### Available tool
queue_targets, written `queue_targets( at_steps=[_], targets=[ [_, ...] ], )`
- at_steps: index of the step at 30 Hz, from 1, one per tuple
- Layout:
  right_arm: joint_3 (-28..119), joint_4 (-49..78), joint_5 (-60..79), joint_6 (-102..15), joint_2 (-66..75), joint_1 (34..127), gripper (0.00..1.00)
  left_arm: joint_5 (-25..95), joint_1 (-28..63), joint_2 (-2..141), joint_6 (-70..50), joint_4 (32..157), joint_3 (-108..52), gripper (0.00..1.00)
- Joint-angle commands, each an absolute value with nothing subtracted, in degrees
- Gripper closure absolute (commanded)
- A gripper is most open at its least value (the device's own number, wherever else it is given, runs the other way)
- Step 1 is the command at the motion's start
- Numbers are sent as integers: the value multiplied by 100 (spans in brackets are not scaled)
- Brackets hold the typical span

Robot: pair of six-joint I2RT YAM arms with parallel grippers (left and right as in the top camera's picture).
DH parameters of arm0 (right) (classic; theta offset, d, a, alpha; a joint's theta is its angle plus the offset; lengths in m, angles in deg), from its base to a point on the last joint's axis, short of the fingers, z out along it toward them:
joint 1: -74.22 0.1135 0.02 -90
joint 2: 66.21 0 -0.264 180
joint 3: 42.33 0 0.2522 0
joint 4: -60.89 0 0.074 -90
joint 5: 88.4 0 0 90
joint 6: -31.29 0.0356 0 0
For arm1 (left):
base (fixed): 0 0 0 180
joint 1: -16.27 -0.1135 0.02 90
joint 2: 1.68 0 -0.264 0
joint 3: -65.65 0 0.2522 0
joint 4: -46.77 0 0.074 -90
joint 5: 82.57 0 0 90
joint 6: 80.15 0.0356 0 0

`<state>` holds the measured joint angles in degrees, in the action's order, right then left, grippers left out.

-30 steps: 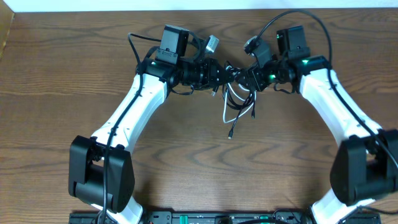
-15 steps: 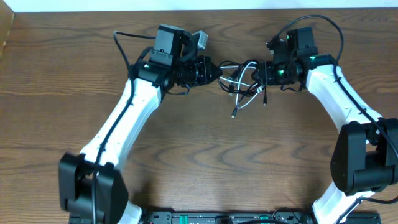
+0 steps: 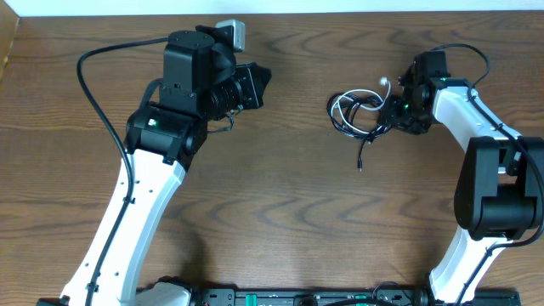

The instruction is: Untangle cables

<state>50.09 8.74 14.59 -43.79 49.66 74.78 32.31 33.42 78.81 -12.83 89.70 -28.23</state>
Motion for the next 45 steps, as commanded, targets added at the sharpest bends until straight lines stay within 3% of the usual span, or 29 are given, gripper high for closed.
queue_targets(
  at_steps=[1, 5, 9, 15, 19, 21, 29, 36, 45],
  targets=[
    [4996, 959, 1868, -4679, 5005, 7506, 50, 3050, 3451, 8104, -1161, 9131, -2858, 92],
    [4996, 963, 2019, -4731, 5003, 7506, 52, 3048, 3680, 8548, -1161, 9077, -2858, 92],
    [4996, 941, 2567, -5114, 5003, 7506, 66, 3048, 3862, 9017, -1167, 8795, -2858, 92],
    [4996, 900, 2642, -5173, 5003, 7506, 87, 3098, 4030, 9844, -1187, 8264, -2858, 50],
    [4996, 898, 2644, -5173, 5005, 7506, 92, 3096, 4139, 10414, -1187, 7750, -2858, 27],
    [4996, 895, 2644, -5171, 5005, 7509, 92, 3094, 4201, 10687, -1191, 7422, -2858, 21],
    [4996, 898, 2637, -5173, 5005, 7530, 92, 3067, 4520, 11640, -1727, 6189, -2858, 21],
    [4996, 902, 2543, -5223, 5005, 7690, 89, 2222, 4907, 12016, -1816, 5610, -2858, 47],
    [4996, 900, 2399, -5260, 5005, 7804, 88, 1413, 5064, 12051, -1818, 5912, -2858, 48]
  ],
)
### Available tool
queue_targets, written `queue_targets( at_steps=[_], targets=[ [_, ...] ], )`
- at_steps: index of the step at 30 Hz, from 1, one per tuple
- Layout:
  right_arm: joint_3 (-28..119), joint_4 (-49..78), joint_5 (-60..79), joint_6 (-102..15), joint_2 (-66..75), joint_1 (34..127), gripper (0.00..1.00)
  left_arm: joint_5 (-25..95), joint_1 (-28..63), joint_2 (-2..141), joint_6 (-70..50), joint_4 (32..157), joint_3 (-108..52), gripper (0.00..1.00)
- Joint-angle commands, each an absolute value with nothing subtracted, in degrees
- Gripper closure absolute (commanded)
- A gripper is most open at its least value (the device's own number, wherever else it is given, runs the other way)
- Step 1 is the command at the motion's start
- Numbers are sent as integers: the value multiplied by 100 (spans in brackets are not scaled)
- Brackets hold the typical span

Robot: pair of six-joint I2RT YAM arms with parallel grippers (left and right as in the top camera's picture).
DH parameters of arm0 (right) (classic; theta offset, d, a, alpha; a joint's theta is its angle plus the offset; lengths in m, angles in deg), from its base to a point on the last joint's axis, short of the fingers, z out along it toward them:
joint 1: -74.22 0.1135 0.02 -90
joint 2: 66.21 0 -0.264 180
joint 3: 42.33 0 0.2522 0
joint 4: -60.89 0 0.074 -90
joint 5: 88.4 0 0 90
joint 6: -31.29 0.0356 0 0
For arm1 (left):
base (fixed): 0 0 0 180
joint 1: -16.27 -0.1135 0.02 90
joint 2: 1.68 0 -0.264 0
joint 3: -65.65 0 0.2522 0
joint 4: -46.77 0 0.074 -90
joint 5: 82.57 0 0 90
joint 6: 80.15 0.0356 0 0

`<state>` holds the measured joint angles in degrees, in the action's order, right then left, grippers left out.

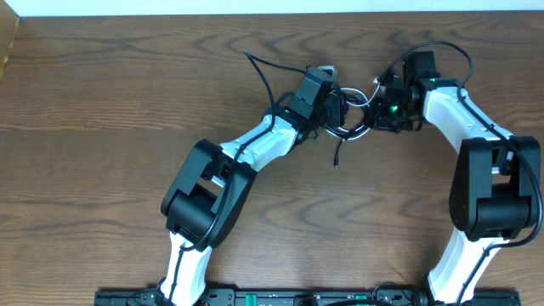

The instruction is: Untangle cables

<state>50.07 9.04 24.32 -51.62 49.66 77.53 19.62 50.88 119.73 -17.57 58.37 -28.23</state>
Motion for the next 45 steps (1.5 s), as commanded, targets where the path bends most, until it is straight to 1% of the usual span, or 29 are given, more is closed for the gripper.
queue_targets(
  at_steps=[1, 4, 5, 7, 11, 15, 22, 25, 26, 27, 32, 40, 45],
  targets=[
    [4996, 898, 2399, -5260, 5005, 7804, 89, 1247, 5064, 12051, -1816, 5977, -2858, 47],
    [4996, 898, 2399, -5260, 5005, 7804, 88, 1081, 5064, 12051, -1821, 6004, -2858, 46],
    [4996, 898, 2399, -5260, 5005, 7804, 88, 1076, 5064, 12051, -1834, 6004, -2858, 44],
    [4996, 898, 2399, -5260, 5005, 7804, 88, 1076, 5064, 12051, -1834, 6004, -2858, 43],
    [4996, 895, 2399, -5260, 5005, 7804, 88, 1076, 5097, 12134, -1834, 5993, -2858, 44],
    [4996, 887, 2401, -5260, 5005, 7804, 88, 1079, 5112, 12348, -1832, 5910, -2858, 56],
    [4996, 878, 2399, -5260, 5005, 7804, 88, 1081, 5112, 12460, -1832, 5816, -2858, 68],
    [4996, 876, 2366, -5260, 5005, 7804, 87, 1083, 5112, 12460, -1829, 5829, -2858, 81],
    [4996, 871, 2303, -5258, 5005, 7804, 87, 1087, 5112, 12453, -1832, 5829, -2858, 90],
    [4996, 869, 2255, -5258, 5005, 7804, 87, 1131, 5112, 12447, -1829, 5833, -2858, 92],
    [4982, 889, 2060, -5236, 5008, 7804, 85, 1857, 5112, 12176, -1832, 5986, -2858, 93],
    [4810, 1134, 1820, -4919, 5018, 7804, 84, 1955, 5112, 11009, -1832, 6703, -2858, 93],
    [4738, 1333, 1822, -4624, 5018, 7821, 83, 2355, 5112, 10373, -1832, 6755, -2858, 92]
  ],
)
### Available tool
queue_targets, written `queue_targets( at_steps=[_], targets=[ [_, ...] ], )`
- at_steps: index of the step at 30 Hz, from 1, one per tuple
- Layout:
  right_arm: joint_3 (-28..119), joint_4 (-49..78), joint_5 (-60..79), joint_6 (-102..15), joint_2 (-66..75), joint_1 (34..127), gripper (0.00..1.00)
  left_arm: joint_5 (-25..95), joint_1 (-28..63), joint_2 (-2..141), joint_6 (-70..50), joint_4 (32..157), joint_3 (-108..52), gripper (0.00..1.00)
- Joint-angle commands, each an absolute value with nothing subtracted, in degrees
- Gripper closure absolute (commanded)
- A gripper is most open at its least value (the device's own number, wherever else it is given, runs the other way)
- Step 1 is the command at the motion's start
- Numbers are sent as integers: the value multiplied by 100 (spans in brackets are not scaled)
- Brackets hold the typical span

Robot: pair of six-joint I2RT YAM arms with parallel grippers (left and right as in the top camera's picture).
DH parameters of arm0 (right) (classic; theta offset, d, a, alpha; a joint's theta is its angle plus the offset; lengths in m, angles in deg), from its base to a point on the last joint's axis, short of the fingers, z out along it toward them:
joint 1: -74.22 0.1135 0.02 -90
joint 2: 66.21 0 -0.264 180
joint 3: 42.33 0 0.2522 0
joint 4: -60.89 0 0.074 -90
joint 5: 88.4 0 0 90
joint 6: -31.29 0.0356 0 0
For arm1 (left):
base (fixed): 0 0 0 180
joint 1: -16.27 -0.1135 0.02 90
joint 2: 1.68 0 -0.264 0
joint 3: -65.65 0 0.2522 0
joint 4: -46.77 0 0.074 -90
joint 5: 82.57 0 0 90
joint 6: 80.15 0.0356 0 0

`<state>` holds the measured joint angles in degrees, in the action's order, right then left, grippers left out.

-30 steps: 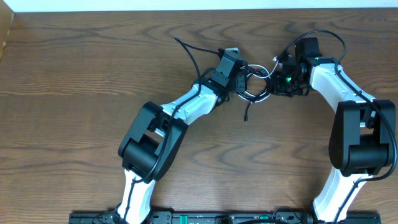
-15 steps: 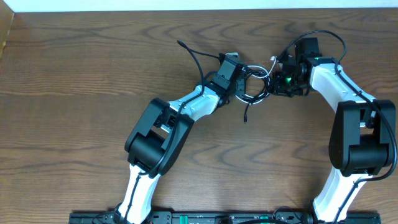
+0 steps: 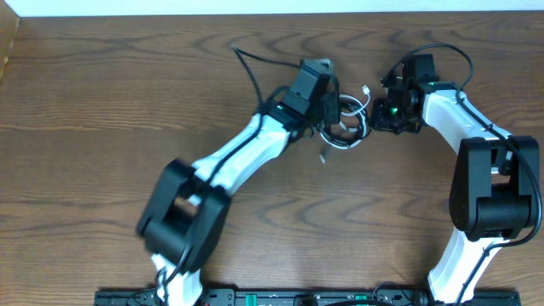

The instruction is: Untangle cables

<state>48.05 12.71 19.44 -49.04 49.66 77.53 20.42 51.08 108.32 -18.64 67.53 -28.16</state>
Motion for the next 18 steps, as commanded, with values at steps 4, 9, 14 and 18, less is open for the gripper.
queue_targets(
  at_steps=[4, 9, 14, 18],
  targets=[
    [4738, 1350, 1822, -4589, 5018, 7889, 83, 2504, 5112, 10123, -1832, 6753, -2858, 93],
    [4738, 1330, 1824, -4589, 5018, 8007, 83, 2501, 5110, 9879, -1823, 6742, -2858, 92],
    [4746, 1453, 2532, -5002, 5014, 8042, 80, 2501, 5106, 9601, -1720, 6758, -2858, 93],
    [4801, 1494, 3586, -5542, 4909, 7919, 73, 2681, 5060, 9407, -1698, 6773, -2858, 93]
  ],
)
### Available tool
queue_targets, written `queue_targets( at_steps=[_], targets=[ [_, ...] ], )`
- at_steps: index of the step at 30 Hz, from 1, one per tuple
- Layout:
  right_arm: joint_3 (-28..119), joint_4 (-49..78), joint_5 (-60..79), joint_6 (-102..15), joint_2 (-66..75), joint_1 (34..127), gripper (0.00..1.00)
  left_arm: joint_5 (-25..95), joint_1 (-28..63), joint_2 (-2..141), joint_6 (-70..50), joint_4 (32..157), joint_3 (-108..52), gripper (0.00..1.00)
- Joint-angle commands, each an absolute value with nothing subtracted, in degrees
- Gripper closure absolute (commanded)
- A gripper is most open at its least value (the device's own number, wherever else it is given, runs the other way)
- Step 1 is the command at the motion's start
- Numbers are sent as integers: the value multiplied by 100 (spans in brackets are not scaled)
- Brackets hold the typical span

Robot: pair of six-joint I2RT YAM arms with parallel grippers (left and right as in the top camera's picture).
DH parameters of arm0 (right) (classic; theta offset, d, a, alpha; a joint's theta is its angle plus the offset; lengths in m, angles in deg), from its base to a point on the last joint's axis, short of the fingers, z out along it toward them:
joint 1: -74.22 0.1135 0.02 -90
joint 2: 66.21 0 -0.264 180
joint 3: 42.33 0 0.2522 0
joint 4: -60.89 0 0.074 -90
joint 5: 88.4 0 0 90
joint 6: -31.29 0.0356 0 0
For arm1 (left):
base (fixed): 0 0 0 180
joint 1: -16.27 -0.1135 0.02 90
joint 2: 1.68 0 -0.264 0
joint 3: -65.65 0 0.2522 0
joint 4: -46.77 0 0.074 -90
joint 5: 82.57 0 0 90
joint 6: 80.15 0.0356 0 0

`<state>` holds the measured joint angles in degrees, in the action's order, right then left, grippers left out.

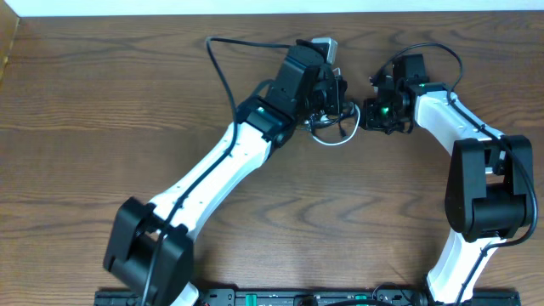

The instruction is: Untangle cables

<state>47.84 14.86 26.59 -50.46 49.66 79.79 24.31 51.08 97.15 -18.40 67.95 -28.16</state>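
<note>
In the overhead view a small tangle of black and white cables [330, 129] lies at the back middle of the wooden table, with a white loop hanging out at its near side. My left gripper [330, 104] reaches in from the left and sits right over the tangle, apparently shut on its strands. From the right, my right gripper [371, 112] meets the tangle's right edge and looks shut on a cable there. The arms' bodies hide the fingertips of both grippers.
The left arm's own black cable [223, 64] arcs over the table behind it. The white back edge [272, 7] runs just behind both grippers. Brown table [102, 127] spreads to the left and the front.
The left gripper has shifted slightly back and left with the tangle, which now sits more under it. The right gripper has followed a little to the left.
At first the left arm was far left, away from the tangle, which lay at the right gripper. Then the left gripper was at the tangle's left side. Since then both grippers and the tangle have shifted leftward together.
</note>
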Motion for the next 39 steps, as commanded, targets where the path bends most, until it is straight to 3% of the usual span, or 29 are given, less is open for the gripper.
queue_targets(
  at_steps=[1, 6, 11, 15, 19, 27, 39],
  targets=[
    [4814, 1490, 3754, -5619, 4850, 7871, 69, 2810, 5020, 9358, -1698, 6760, -2858, 93],
    [4840, 1431, 4565, -6207, 4354, 7699, 51, 3843, 4703, 9046, -1698, 6353, -2858, 93],
    [4840, 1394, 4462, -6167, 3744, 7673, 50, 4917, 4369, 8757, -1084, 5636, -2858, 92],
    [4840, 1372, 3627, -5238, 3307, 7565, 50, 5465, 4159, 8746, -479, 5741, -2858, 92],
    [4840, 1330, 3337, -4591, 3010, 7467, 45, 5428, 4045, 8753, -479, 5990, -2858, 93],
    [4840, 1481, 4620, -5352, 2737, 7675, 39, 5175, 4043, 8753, -483, 6058, -2858, 93],
    [4838, 1636, 4521, -5184, 2918, 8153, 37, 5177, 4072, 8753, -498, 6135, -2858, 92]
  ],
)
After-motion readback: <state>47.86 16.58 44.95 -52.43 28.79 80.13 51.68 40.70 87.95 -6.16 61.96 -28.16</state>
